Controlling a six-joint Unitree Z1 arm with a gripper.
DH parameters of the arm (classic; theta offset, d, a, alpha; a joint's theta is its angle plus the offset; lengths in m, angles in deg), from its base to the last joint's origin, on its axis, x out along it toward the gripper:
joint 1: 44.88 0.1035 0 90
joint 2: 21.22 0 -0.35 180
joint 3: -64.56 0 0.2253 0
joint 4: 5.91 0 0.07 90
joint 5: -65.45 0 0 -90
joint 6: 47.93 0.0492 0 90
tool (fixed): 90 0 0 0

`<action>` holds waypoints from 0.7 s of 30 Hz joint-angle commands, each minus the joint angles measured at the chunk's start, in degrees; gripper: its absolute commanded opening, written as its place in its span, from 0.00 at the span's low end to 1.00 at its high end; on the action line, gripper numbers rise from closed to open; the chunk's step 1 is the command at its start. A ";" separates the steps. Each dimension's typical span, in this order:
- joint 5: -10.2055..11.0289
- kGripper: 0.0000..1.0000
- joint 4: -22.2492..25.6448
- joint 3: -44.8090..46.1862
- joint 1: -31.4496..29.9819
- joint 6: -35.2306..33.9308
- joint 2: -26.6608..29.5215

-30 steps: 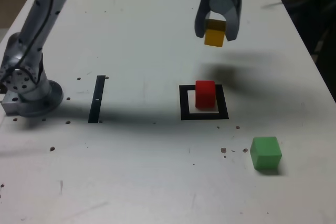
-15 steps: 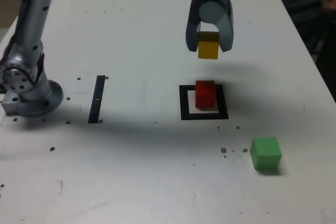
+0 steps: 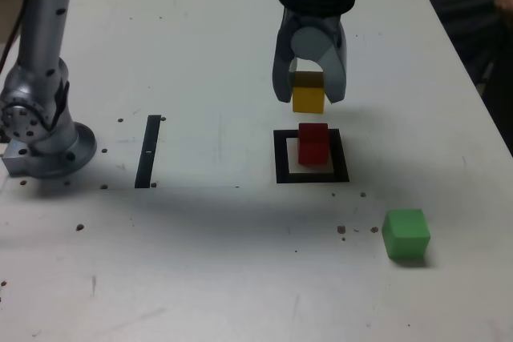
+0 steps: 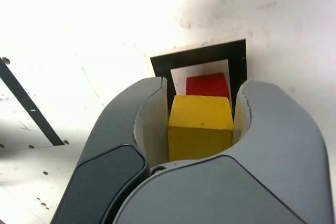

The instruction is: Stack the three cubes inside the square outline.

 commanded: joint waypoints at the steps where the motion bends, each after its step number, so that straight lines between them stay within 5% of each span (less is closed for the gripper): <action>1: -0.10 0.33 -0.29 0.31 -0.42 -0.35 0.64; 21: -0.98 0.33 -4.43 3.23 -2.66 -1.70 -0.11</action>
